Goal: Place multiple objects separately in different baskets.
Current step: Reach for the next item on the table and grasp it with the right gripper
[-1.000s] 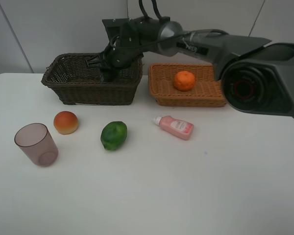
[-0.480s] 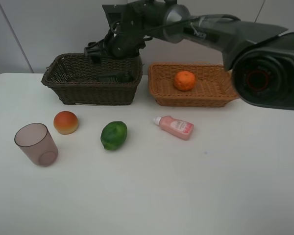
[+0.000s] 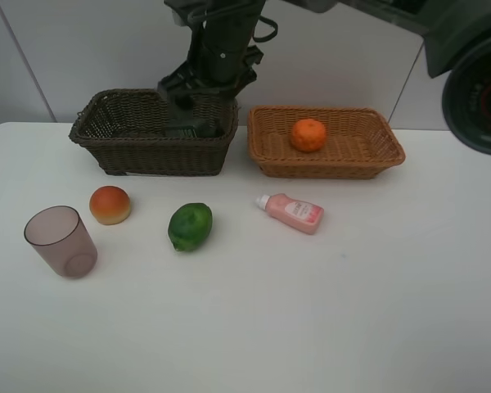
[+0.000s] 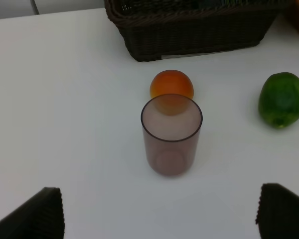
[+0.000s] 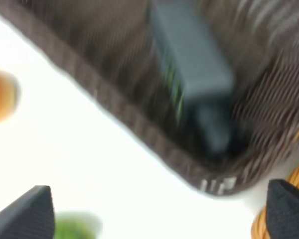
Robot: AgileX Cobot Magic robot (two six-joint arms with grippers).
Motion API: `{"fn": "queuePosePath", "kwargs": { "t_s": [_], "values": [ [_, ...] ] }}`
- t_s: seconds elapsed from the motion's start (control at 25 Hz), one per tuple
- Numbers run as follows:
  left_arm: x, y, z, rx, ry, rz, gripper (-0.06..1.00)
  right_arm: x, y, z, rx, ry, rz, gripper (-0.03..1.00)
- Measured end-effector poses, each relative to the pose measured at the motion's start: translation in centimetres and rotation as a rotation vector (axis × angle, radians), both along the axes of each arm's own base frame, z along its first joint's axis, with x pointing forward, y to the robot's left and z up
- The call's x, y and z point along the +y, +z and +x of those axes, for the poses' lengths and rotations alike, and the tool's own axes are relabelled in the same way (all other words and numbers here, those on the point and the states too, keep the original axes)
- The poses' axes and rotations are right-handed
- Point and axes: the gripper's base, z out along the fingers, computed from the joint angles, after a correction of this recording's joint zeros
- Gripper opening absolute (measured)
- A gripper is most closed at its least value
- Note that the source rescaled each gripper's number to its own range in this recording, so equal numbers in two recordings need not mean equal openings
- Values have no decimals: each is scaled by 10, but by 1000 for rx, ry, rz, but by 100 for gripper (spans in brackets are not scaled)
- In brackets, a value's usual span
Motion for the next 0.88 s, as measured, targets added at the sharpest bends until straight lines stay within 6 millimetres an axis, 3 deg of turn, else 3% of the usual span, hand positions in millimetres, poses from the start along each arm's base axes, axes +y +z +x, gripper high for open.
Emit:
{"fn": "queuePosePath", "kwargs": {
  "t_s": [0.24,0.44,0.88],
  "values": [
    [0,0,0,0,0,0,100,-9,0,-11,21,114,-76,85],
    [0,0,0,0,0,0,100,-27,-7,-31,75,205,-159,85],
    [0,0,0,0,0,0,100,-96,-59,-59,118,246,-219,85]
  ]
}}
